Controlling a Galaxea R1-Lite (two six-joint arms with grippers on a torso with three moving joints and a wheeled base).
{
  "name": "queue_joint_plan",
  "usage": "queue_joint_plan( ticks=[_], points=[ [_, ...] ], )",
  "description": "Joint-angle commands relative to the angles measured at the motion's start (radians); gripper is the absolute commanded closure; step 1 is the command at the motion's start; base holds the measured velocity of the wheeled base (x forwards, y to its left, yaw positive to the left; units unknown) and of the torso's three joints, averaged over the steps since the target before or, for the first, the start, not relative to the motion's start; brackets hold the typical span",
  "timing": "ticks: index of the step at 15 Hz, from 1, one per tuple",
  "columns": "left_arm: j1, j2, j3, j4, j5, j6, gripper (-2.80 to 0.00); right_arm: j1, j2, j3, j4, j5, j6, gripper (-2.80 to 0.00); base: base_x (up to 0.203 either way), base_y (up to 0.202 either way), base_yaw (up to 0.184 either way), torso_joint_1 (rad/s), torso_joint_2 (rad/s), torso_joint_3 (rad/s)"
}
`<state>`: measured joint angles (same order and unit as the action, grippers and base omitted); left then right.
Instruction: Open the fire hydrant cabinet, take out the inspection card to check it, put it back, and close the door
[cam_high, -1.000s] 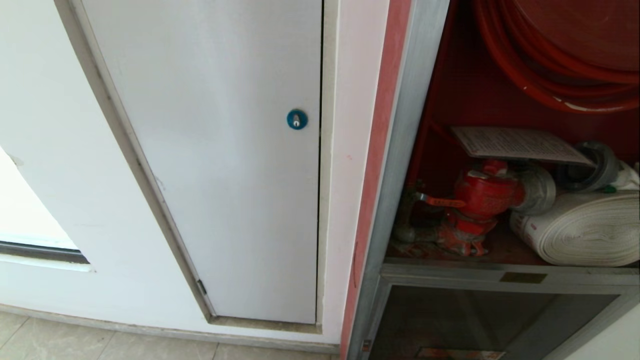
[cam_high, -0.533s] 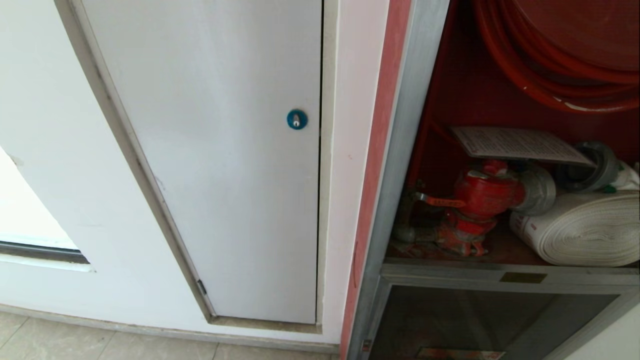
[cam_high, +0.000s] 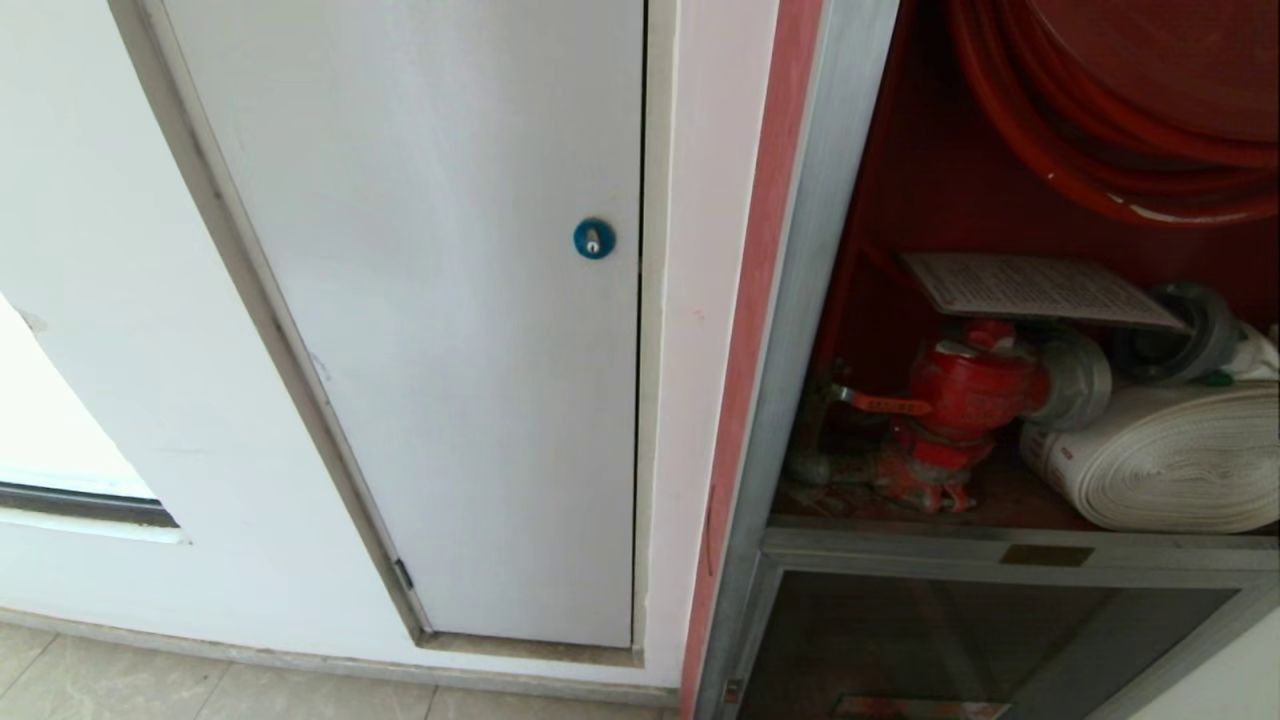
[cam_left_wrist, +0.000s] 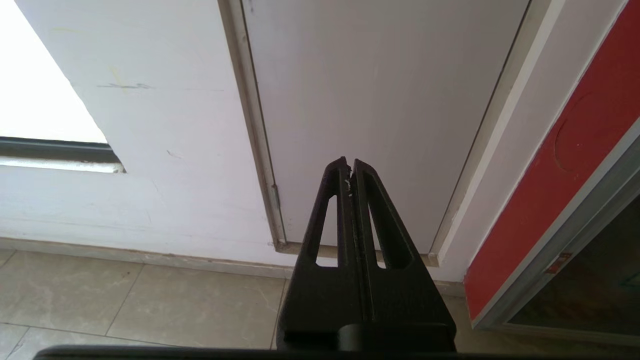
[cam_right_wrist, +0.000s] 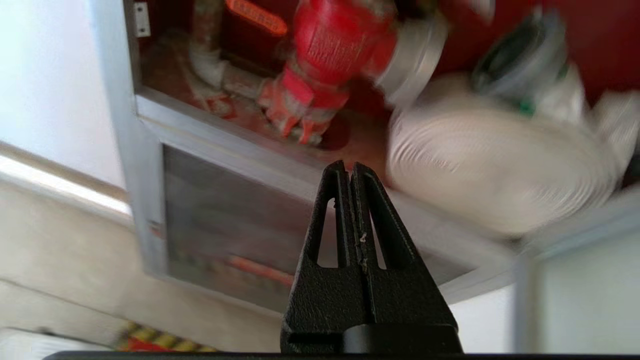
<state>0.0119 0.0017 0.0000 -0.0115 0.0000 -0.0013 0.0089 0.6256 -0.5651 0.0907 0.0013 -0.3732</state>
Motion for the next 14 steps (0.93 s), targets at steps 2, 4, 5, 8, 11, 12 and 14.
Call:
queue_joint_plan(
  ticks=[2, 4, 5, 8, 11, 12, 14],
  points=[
    [0.000, 0.001, 0.005, -0.001, 0.000, 0.000, 0.00, -0.001, 0.197, -0.173, 0.083, 0.000, -0.109, 0.00, 0.000, 0.000, 0.000, 0.000, 0.00, 0.000],
    [0.000, 0.001, 0.005, -0.001, 0.000, 0.000, 0.00, -0.004, 0.267, -0.295, 0.208, -0.003, -0.207, 0.00, 0.000, 0.000, 0.000, 0.000, 0.00, 0.000],
    [0.000, 0.001, 0.005, -0.001, 0.000, 0.000, 0.00, -0.007, 0.306, -0.356, 0.275, -0.008, -0.281, 0.00, 0.000, 0.000, 0.000, 0.000, 0.00, 0.000],
    [0.000, 0.001, 0.005, -0.001, 0.000, 0.000, 0.00, -0.029, 0.385, -0.436, 0.368, -0.123, -0.565, 0.00, 0.000, 0.000, 0.000, 0.000, 0.00, 0.000],
    [0.000, 0.001, 0.005, -0.001, 0.000, 0.000, 0.00, -0.047, 0.445, -0.507, 0.370, -0.291, -0.786, 0.00, 0.000, 0.000, 0.000, 0.000, 0.00, 0.000],
    [0.000, 0.001, 0.005, -0.001, 0.000, 0.000, 0.00, -0.047, 0.454, -0.514, 0.349, -0.327, -0.834, 0.00, 0.000, 0.000, 0.000, 0.000, 0.00, 0.000],
    [0.000, 0.001, 0.005, -0.001, 0.000, 0.000, 0.00, -0.047, 0.464, -0.504, 0.265, -0.338, -0.962, 0.00, 0.000, 0.000, 0.000, 0.000, 0.00, 0.000]
  ],
)
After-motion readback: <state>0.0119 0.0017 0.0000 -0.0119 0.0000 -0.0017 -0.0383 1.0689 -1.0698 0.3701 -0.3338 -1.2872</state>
